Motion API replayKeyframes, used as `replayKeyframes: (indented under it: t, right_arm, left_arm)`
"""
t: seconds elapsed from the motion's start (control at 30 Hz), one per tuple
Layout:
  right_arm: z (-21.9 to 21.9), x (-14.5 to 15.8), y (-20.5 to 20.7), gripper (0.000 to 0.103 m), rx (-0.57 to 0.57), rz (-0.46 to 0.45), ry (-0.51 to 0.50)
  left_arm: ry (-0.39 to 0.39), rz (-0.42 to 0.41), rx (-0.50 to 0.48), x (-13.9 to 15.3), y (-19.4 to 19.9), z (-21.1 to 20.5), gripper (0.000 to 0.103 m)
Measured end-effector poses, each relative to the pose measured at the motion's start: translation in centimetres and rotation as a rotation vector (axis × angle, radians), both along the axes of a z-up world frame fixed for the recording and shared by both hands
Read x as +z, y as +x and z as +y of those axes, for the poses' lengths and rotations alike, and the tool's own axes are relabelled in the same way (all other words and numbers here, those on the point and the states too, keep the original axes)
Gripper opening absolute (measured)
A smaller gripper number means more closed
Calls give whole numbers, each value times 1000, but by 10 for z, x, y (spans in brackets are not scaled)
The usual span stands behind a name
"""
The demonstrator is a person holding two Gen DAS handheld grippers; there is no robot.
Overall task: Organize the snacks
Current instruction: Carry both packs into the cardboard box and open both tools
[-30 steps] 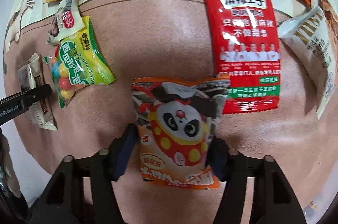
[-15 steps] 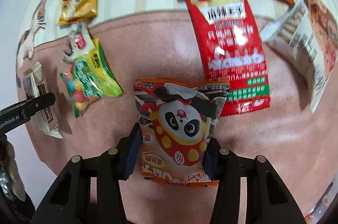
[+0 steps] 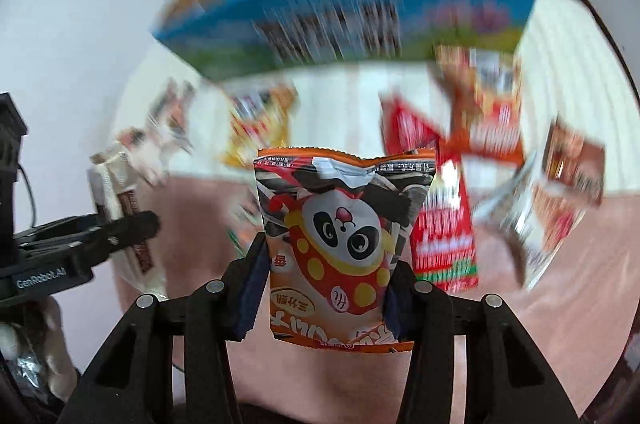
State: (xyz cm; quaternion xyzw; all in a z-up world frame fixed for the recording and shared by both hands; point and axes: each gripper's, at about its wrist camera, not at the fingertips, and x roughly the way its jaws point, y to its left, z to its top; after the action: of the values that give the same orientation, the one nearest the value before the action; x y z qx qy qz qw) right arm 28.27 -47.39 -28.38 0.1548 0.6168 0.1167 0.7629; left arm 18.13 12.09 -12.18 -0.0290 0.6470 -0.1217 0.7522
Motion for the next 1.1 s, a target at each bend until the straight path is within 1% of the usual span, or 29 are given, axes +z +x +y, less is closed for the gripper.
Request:
replayKeyframes:
  t: [0.1,0.23,0.33,0.5,0.57,0.67,0.77,0.87,0.97,1.1]
  right_arm:
    - [-1,47,12,51,-14,-112,-9]
    - [-15,79,38,51,-43,-187,4]
    - [-26,95,66,51,-71,-223,17]
    - [-33,115,103,51,-116,-282,9]
    - [-37,119,114,51,-129,-292,13]
    - [-41,121,136,51,-140,-289,21]
    - [-40,115,159,51,-132,-275,15]
    - [-37,105,174,51,-125,-259,-5]
    - [-34,90,188,51,-119,-229,-22]
    - [-30,61,203,51,-108,-155,-15]
  left_arm:
    - [-67,-35,-24,33,18,-10,56]
    - [-90,-94,-61,61,47,-30,56]
    - [-102,-119,-73,71,74,-46,56]
    - [-106,-126,-88,84,122,-61,56]
    - [-97,-125,-95,84,136,-66,56]
    - [-87,-109,-102,79,161,-73,56]
    - [-80,-74,-108,66,186,-79,56]
    - [-66,-17,-107,43,206,-83,56]
    - [-47,49,-90,14,222,-84,56]
    - [-20,113,-78,-17,232,-84,57]
